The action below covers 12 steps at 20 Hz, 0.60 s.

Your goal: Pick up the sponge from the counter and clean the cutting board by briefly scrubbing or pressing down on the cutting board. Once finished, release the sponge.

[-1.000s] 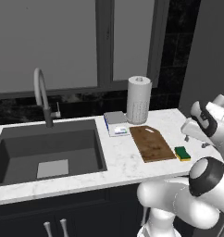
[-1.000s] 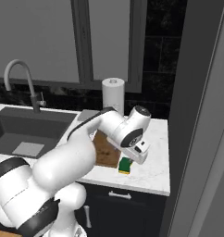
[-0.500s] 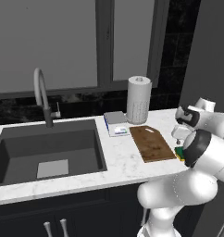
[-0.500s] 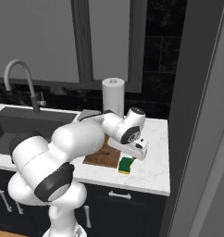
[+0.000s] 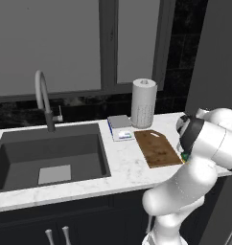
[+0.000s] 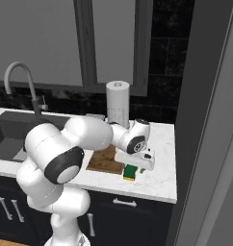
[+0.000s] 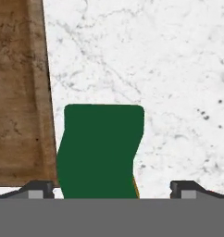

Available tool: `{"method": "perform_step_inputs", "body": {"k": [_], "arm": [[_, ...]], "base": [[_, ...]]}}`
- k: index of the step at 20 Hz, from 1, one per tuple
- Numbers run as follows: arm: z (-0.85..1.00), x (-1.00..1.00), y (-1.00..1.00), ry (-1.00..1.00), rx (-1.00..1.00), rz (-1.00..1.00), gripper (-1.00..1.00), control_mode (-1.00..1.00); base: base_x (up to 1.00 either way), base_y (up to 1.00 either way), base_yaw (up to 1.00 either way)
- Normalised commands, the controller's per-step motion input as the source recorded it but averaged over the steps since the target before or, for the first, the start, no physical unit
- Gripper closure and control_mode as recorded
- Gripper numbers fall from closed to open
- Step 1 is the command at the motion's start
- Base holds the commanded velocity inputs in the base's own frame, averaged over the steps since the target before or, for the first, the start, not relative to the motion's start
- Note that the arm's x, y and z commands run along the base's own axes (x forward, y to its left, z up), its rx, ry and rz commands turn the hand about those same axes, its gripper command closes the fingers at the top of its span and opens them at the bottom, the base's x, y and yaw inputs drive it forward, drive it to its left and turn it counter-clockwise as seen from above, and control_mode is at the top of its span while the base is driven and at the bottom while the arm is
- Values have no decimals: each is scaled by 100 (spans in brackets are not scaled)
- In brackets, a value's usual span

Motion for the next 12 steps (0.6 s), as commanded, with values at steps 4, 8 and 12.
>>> {"method": "perform_step_inputs", "body": {"k": [4,8,12], "arm": [[-28,1,3,2,0,2,-100,-100],[-19,0,9,0,0,3,-100,-100],[-8,0,0,0,0,2,-100,-100]], "base": [[0,0,0],[0,0,0],[0,0,0]]}}
